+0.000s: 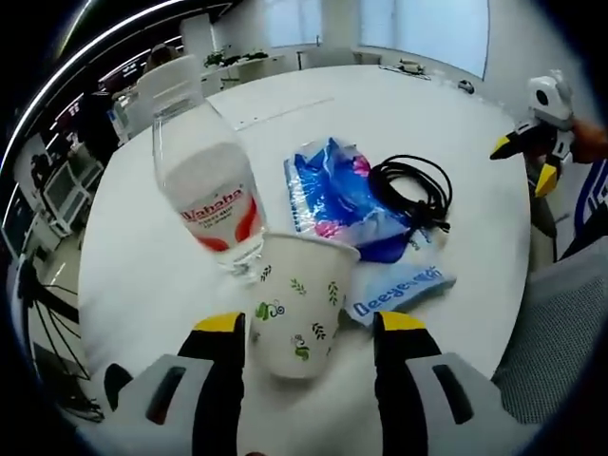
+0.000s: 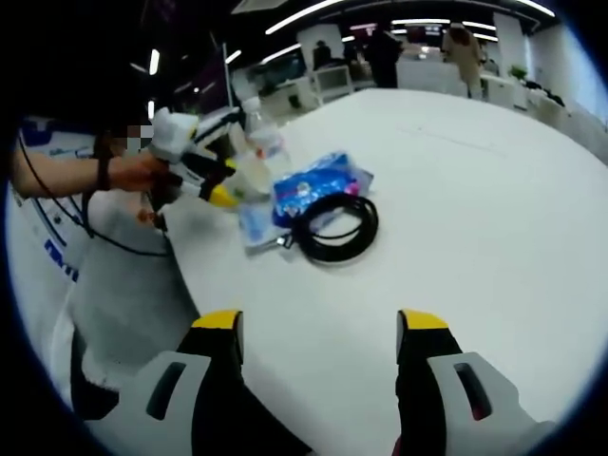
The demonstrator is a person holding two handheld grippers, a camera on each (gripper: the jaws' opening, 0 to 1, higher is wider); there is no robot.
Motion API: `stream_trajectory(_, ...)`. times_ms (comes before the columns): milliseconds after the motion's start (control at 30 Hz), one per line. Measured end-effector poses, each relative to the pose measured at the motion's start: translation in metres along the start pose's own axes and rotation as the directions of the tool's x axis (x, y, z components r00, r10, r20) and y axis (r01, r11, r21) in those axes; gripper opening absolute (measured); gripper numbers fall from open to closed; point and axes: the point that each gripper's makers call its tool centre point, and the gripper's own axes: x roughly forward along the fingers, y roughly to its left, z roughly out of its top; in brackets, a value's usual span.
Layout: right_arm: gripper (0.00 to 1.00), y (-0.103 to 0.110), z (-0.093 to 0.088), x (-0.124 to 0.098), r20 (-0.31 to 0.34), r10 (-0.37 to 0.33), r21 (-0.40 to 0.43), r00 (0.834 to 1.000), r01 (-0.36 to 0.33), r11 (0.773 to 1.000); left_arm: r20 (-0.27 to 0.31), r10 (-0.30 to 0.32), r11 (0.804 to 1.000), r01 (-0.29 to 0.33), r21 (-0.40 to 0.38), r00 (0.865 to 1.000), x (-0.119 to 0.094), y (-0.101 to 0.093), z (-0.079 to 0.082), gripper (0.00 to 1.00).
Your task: Arrange the tabletop items into an orderly group along one side of the table until the central work area is clear of visible clutter.
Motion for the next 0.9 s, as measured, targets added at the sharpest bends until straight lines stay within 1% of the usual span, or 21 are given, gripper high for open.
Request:
stream_trajectory(67,0.64,0.0,0.0,0.0,-0.003,0.0,-0.002,1.0,0.0,1.0,0.002,0.008,1.0,-0.008,-0.008,1.0,0.001,0.002,0.0,0.52)
stream_trajectory(200,0.64,0.0,0.0,-0.001,-0.001,0.0,0.002,1.0,0.0,1.0,-0.003,0.022,1.0,-0.022,-0.018,1.0,0.0,0.001,-0.002,0.38)
stream_trajectory(433,0.64,0.003,-0.003,0.002,-0.007,0.006,0.002,1.0,-0.006,1.0,0.01,0.029,0.997,-0.029,-0.067,1.0,-0.006,-0.003,-0.003,0.36)
stream_trajectory(600,0.64,0.005,-0.002,0.005,-0.008,0.014,-0.002,1.0,-0.014,1.0,0.012,0.039,0.995,-0.037,-0.093,0.999,-0.011,-0.003,-0.01,0.36)
stream_trajectory(800,0.64,0.008,0.001,0.008,-0.009,0.026,-0.014,1.0,-0.026,1.0,0.035,0.058,0.984,-0.051,-0.171,0.998,-0.02,0.0,-0.014,0.36)
stream_trajectory(900,0.64,0.01,0.002,0.009,-0.011,0.033,-0.02,0.999,-0.033,0.999,0.051,0.069,0.98,-0.058,-0.192,0.996,-0.026,-0.001,-0.016,0.36)
